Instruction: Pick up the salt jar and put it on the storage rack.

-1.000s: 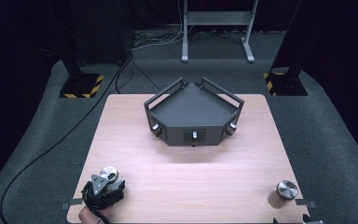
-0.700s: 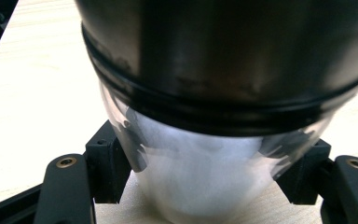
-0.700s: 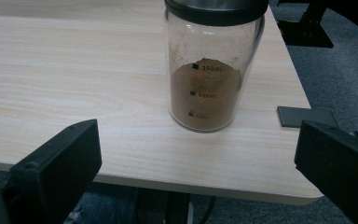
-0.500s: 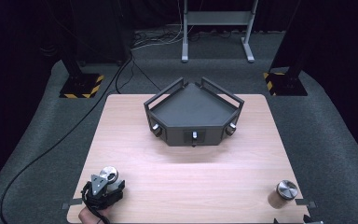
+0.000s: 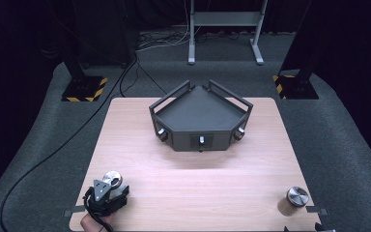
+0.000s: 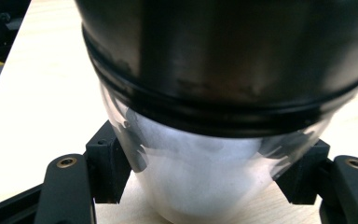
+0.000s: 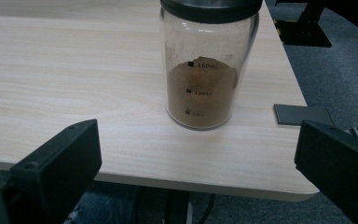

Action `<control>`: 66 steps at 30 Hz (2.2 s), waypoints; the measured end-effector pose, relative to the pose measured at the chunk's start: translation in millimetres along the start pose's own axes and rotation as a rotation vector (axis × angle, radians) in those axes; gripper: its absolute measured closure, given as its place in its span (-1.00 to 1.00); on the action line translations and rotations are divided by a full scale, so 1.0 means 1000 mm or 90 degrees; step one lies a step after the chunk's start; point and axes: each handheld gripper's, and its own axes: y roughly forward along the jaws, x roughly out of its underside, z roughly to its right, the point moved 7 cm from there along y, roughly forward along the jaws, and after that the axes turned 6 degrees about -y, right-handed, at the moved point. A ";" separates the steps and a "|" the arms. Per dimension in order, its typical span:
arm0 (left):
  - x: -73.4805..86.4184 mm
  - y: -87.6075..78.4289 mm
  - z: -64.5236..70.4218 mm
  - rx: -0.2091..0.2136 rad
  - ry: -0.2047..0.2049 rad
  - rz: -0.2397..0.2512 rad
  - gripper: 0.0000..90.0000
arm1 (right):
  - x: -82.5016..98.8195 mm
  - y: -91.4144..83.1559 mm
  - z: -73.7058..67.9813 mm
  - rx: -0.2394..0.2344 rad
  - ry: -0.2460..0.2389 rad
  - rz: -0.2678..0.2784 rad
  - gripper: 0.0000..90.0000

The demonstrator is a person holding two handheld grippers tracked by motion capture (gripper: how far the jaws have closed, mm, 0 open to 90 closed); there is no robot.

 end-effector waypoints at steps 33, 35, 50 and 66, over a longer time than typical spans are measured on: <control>-0.043 0.008 0.023 0.043 0.068 0.004 -0.30 | 0.000 -0.002 0.003 0.002 0.005 -0.001 -1.00; -0.046 0.009 0.025 0.045 0.075 0.002 -0.30 | 0.000 -0.002 0.003 0.002 0.005 -0.001 -1.00; -0.063 0.017 0.036 0.057 0.097 0.002 -0.30 | 0.000 -0.003 0.005 0.004 0.006 0.001 -1.00; -0.085 0.029 0.049 0.079 0.121 0.002 -0.30 | 0.000 -0.004 0.007 0.009 0.007 -0.002 -1.00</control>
